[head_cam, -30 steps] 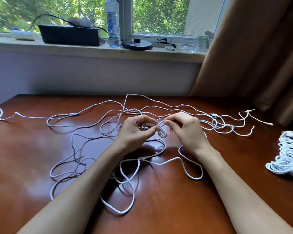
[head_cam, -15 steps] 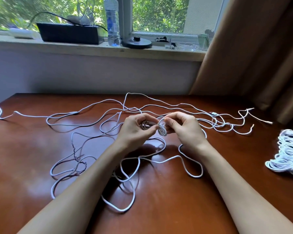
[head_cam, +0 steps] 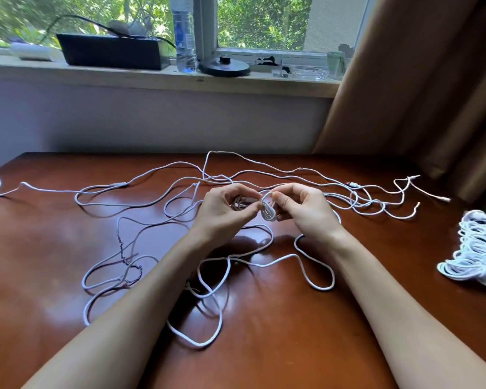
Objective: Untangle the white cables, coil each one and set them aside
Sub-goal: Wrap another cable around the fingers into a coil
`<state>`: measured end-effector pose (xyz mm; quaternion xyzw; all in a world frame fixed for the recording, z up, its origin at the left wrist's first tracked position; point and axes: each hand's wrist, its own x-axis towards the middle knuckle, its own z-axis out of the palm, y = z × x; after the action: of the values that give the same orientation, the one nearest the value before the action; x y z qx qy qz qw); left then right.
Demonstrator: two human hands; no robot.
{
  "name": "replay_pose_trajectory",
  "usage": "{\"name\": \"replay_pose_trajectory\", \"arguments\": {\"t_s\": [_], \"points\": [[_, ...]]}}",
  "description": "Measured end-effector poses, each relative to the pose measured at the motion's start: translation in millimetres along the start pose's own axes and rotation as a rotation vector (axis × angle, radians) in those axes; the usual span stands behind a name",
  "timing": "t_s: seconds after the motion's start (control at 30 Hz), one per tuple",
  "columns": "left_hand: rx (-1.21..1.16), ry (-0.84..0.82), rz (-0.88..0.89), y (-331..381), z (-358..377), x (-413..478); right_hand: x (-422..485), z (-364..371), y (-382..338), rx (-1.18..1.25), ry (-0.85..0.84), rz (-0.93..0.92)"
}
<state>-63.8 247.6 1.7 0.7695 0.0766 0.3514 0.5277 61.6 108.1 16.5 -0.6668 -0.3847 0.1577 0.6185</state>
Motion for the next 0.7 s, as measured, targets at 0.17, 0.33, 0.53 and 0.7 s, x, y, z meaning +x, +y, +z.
{"name": "replay_pose_trajectory", "arguments": {"t_s": [0.17, 0.33, 0.53, 0.7], "points": [[0.012, -0.043, 0.022, -0.6, 2.0, 0.2, 2.4, 1.2, 5.4, -0.089, 0.004, 0.031], [-0.015, -0.046, 0.006, -3.9, 1.9, 0.3, 2.3, -0.7, 6.6, -0.095, -0.029, 0.045], [0.036, -0.054, 0.022, -7.3, -0.2, 0.5, 1.5, 2.6, 5.4, -0.088, -0.035, 0.055], [0.11, -0.045, 0.082, -4.6, 0.2, 0.8, 0.8, 0.9, 4.0, -0.055, -0.029, 0.061]]}}
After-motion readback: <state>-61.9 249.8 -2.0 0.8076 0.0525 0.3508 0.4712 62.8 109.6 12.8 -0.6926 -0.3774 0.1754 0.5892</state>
